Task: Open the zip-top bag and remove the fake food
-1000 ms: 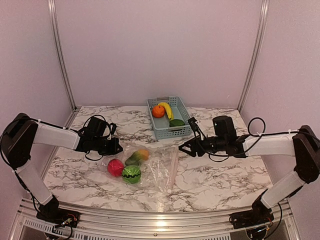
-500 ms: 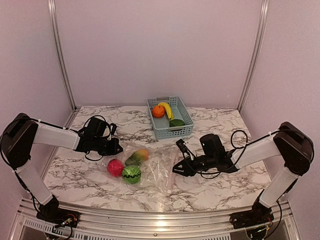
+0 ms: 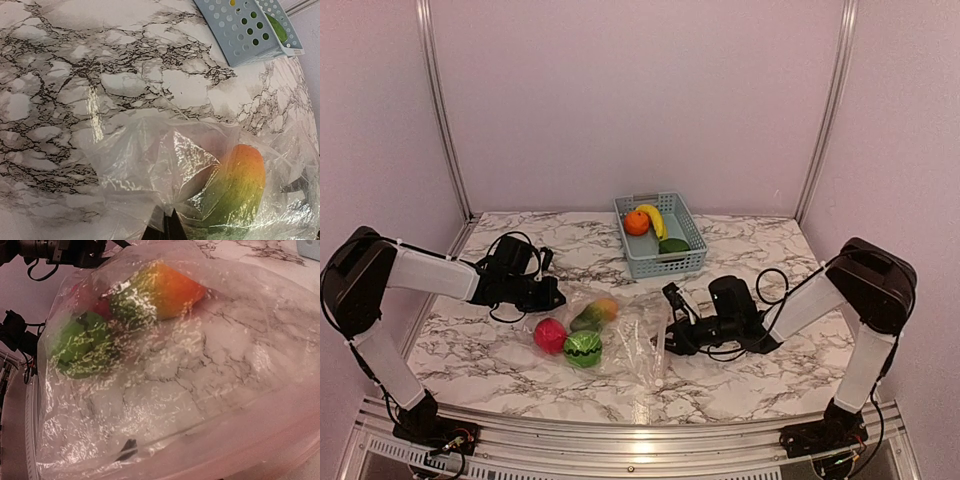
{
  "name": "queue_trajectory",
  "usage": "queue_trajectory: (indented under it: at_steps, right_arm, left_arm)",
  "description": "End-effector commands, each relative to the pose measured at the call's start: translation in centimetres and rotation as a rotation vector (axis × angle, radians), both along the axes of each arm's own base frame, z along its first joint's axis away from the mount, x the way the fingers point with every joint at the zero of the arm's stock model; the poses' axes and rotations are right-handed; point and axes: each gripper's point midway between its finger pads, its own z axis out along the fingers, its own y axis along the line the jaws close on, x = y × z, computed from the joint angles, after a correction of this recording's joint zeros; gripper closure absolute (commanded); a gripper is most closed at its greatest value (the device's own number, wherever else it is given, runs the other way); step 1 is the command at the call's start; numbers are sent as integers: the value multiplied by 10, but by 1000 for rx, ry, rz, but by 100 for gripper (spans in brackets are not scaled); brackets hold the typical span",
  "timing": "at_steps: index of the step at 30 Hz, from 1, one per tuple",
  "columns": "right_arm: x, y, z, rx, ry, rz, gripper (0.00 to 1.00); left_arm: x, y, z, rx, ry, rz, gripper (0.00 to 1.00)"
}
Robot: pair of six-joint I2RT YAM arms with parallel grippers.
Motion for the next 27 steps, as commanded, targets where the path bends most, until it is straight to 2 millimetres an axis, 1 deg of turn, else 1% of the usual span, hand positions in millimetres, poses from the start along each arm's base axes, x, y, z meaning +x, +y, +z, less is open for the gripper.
queue_trajectory:
  at_steps: [1,6,12,14,16,19,23,25,27]
  right_arm:
    - [10,33,14,105,-38,43,71]
    - [11,61,8,156,-41,93,70]
    - [17,84,10,185,-90,92,67]
    - [20,90,9,182,-95,83,64]
    - [26,94,9,180,-95,64,59]
    - [35,96,9,169,-90,21,46]
    - [44,98,8,147,-68,-21,32]
    - [47,98,7,138,-56,-35,29]
    - [49,100,6,132,-43,-42,28]
  left_arm:
    - [-3,-3,-8,-19,19,-14,100]
    - [-3,-7,-8,-38,24,-22,100]
    - [-6,-11,-15,-60,43,-40,100]
    - [-7,-14,-15,-68,46,-46,100]
    - [-9,-18,-16,-78,50,-59,100]
    - [-14,-25,-15,-89,50,-86,100]
    - [-25,-36,-17,-106,54,-136,100]
    - [-31,-45,-14,-128,49,-168,100]
    - [-37,-54,-14,-143,51,-203,100]
